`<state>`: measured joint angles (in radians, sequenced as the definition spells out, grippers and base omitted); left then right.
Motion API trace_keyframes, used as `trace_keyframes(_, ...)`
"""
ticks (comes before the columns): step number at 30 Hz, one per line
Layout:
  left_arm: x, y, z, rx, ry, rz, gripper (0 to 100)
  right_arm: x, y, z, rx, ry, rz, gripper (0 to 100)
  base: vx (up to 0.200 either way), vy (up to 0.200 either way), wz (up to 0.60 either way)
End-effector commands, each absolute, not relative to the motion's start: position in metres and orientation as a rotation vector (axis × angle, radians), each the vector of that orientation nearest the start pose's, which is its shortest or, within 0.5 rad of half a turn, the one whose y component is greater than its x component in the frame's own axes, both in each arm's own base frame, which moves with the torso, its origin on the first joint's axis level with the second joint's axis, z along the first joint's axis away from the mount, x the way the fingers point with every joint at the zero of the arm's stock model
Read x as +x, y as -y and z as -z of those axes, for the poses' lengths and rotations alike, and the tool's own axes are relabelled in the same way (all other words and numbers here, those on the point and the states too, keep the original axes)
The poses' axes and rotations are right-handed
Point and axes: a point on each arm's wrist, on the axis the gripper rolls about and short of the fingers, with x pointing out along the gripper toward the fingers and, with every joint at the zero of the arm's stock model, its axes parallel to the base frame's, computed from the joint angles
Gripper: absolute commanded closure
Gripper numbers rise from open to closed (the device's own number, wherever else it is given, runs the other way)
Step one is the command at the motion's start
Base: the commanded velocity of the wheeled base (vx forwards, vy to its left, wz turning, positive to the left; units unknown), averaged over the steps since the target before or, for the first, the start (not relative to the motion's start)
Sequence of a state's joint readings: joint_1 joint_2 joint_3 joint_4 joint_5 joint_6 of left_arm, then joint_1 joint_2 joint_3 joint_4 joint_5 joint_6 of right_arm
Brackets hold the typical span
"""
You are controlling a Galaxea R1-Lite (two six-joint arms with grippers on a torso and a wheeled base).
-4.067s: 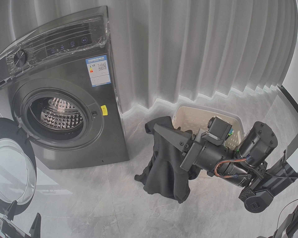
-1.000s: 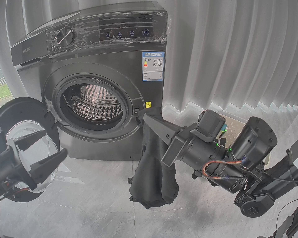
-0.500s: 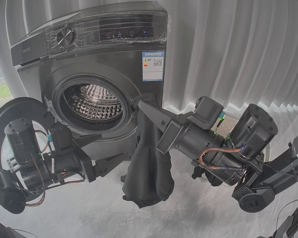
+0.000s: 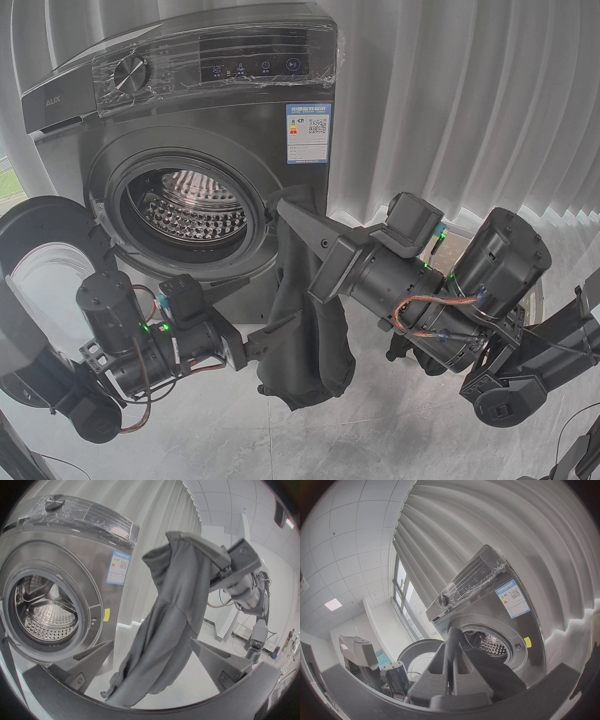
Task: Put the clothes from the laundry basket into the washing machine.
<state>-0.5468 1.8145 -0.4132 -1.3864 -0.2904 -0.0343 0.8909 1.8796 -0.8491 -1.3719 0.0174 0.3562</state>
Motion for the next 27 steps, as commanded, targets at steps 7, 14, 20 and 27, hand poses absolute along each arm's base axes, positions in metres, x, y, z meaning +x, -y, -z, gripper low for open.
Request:
trace_keyframes(7,0.248,0.184,-0.074,-0.092,-0.146,0.905,0,0.216,-0.269,-0.204,0.477,0.144,-0.940,100,0.000,0.000,0.00)
trace_keyframes(14,0.264,0.195,-0.060,-0.093,-0.154,0.903,0,0.215,-0.270,-0.204,0.477,0.144,-0.940,100,0.000,0.000,0.00)
trace_keyframes(20,0.277,0.204,-0.039,-0.091,-0.186,0.899,0,0.215,-0.269,-0.206,0.480,0.149,-0.936,100,0.000,0.000,0.00)
trace_keyframes(27,0.288,0.212,-0.033,-0.095,-0.170,0.897,0,0.212,-0.271,-0.207,0.486,0.153,-0.933,100,0.000,0.000,0.00)
